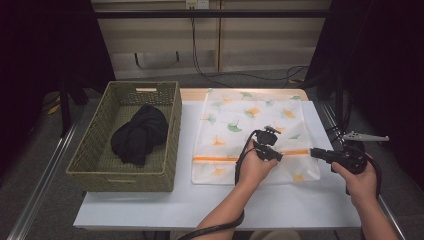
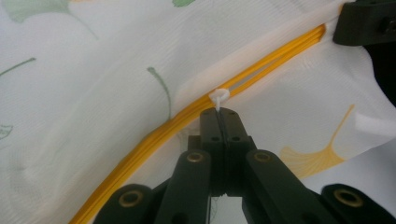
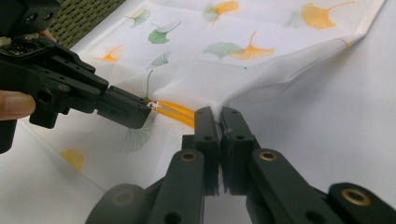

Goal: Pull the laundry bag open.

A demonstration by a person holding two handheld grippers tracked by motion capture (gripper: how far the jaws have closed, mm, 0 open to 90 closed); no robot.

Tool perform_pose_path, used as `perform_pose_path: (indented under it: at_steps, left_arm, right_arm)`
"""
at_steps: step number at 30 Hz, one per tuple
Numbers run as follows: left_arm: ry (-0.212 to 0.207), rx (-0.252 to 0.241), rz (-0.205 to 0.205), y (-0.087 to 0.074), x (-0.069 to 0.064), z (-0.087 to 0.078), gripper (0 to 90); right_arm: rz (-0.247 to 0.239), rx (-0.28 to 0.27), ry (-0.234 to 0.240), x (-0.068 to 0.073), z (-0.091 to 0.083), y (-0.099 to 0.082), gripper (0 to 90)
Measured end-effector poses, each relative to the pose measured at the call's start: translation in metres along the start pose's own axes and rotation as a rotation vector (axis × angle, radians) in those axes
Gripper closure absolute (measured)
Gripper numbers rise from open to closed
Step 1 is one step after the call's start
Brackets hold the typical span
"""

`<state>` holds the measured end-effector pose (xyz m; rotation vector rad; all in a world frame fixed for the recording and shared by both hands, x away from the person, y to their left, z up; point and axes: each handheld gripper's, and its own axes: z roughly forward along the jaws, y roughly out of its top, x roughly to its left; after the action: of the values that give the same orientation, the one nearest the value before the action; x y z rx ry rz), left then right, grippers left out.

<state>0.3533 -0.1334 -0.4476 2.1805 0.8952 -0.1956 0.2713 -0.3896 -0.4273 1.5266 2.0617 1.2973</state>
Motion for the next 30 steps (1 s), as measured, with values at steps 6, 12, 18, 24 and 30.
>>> perform_pose_path:
  at_steps: [6,12,18,24,30]
  left_arm:
    - [0.002,0.006,-0.002,-0.001,0.002,-0.002,90.0]
    - [0.014,0.014,-0.016,-0.004,0.009,-0.003,90.0]
    - [0.012,0.015,-0.023,-0.004,0.01,-0.004,90.0]
    - [0.022,0.014,-0.047,-0.004,0.009,-0.001,90.0]
    - [0.02,0.034,-0.037,-0.006,0.013,-0.002,90.0]
  right_arm:
    - [-0.011,0.0,-0.001,0.001,0.0,0.0,86.9]
    - [-0.003,0.003,0.0,0.0,0.0,0.0,86.8]
    - [-0.01,0.006,-0.001,0.001,0.001,0.0,86.8]
    - [-0.013,0.006,-0.004,0.001,0.001,0.0,86.8]
    - [-0.013,0.005,-0.003,0.001,0.0,0.0,86.8]
